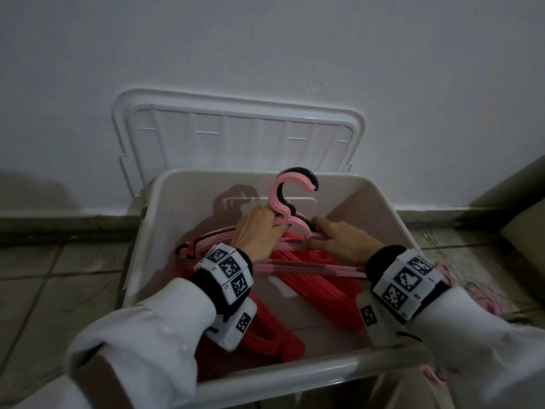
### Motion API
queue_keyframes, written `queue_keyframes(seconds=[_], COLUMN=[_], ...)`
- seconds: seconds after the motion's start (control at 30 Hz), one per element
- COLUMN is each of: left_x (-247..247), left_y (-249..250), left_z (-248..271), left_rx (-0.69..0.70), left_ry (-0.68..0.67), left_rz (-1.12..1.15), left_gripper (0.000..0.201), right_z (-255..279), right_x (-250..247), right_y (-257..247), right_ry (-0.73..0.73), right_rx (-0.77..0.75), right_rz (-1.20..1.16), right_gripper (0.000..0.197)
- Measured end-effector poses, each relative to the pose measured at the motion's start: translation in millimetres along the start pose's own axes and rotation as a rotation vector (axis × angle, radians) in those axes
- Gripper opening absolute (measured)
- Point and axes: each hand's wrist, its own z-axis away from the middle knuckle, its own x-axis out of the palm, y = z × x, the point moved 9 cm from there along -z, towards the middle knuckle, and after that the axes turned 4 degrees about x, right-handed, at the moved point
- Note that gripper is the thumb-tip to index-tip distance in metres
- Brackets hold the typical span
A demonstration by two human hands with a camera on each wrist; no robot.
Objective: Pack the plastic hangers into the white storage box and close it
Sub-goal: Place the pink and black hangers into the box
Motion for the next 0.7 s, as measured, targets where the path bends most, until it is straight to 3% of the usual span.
queue_keyframes(seconds=[0.17, 0.3, 0.37, 0.53, 0.7], left_x=[-6, -11, -11, -13, -16], left_y=[9, 15, 14, 1, -6], left_z=[-3, -4, -3, -4, 0], left_rx=[0.077, 0.098, 0.111, 0.035, -0.021], left_ry=[0.015, 0.048, 0.065, 0.089, 0.108], left_rz=[0.048, -0.181, -0.106, -0.122, -0.067], left_gripper=[0.005, 0.020, 0.020, 0.028, 0.026], right_z=[4, 3, 3, 6, -1], right_x=[-7, -8, -12, -37, -47], right_y=[-13, -12, -18, -39, -53], right_ry=[0.086, 0.113, 0.155, 0.400, 0.471], right_rx=[-0.098, -0.115, -0.122, -0.144, -0.132], right_rz=[0.009, 0.013, 0.082, 0.300, 0.447], right_gripper=[0.037, 0.027, 0.024, 0.033, 0.037])
